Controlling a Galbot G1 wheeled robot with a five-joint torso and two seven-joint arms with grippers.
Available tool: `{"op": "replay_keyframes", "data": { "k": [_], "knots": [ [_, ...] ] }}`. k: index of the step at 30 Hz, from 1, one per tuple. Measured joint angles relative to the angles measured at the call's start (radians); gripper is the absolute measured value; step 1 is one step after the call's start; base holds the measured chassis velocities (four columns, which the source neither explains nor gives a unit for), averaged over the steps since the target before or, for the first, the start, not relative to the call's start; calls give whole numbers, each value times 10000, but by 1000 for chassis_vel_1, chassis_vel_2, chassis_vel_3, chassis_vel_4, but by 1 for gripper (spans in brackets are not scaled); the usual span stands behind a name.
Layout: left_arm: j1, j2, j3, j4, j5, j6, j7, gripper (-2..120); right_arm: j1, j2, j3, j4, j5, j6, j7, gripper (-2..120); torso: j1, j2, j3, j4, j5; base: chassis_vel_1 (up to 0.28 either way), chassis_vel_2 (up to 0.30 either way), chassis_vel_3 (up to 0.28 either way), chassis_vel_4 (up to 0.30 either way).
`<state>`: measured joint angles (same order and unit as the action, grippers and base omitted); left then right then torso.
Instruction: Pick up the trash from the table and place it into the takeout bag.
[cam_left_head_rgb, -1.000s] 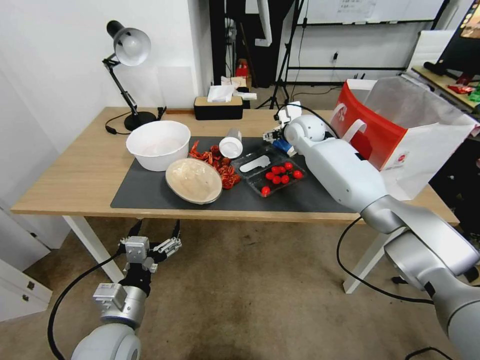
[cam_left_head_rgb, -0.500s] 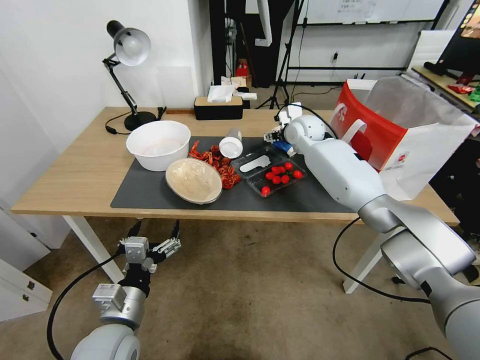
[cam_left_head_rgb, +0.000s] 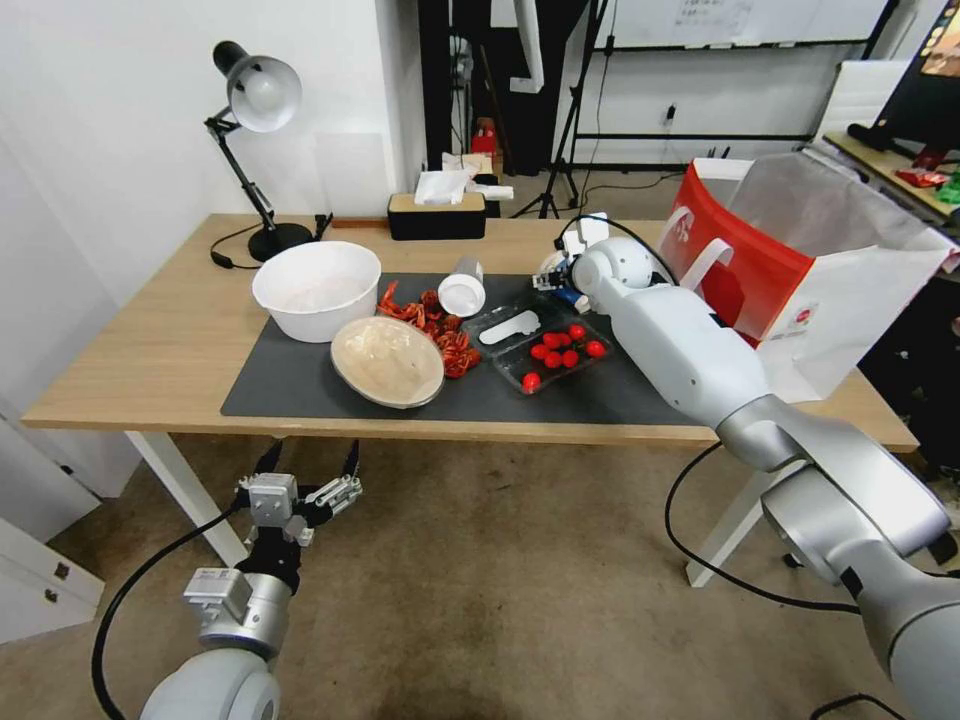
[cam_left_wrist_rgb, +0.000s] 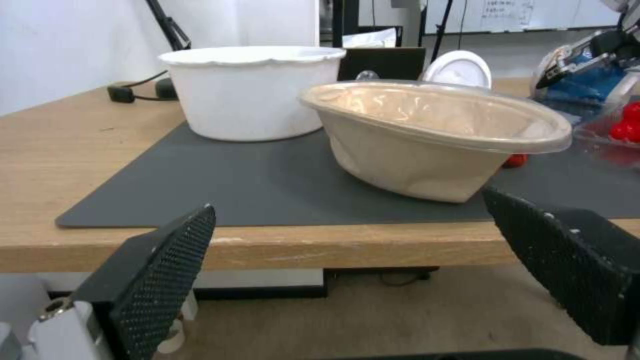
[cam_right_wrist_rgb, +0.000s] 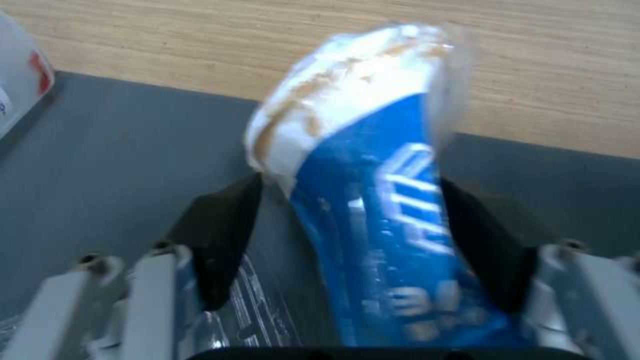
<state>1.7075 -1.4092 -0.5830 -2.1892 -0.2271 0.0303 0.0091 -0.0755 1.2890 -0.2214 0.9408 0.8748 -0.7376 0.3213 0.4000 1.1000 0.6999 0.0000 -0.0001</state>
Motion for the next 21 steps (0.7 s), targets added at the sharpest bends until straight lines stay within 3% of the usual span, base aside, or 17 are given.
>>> {"op": "replay_keyframes", "data": {
  "k": [4, 7, 10, 21],
  "knots": [
    [1, -1, 3, -5, 0, -3, -3, 100, -6, -5, 4, 10, 29, 0, 19, 58, 0, -1, 1, 0, 3, 0, 0, 0, 0],
    [5, -3, 1, -25, 0, -13, -9, 100, -5, -66, 30, 118, 108, 0, 99, 39, 0, -1, 0, 1, 1, 0, 0, 0, 0],
    [9, -9, -1, -31, 0, -17, -17, 100, -3, -151, 57, 341, 152, 0, 181, 30, 0, -1, 1, 1, 1, 0, 0, 0, 0],
    [23, -43, 22, -56, 58, -24, -25, 100, -13, -630, 301, 1676, 25, 112, 404, 10, 0, 0, 0, 1, 1, 0, 0, 0, 0]
  ]
}}
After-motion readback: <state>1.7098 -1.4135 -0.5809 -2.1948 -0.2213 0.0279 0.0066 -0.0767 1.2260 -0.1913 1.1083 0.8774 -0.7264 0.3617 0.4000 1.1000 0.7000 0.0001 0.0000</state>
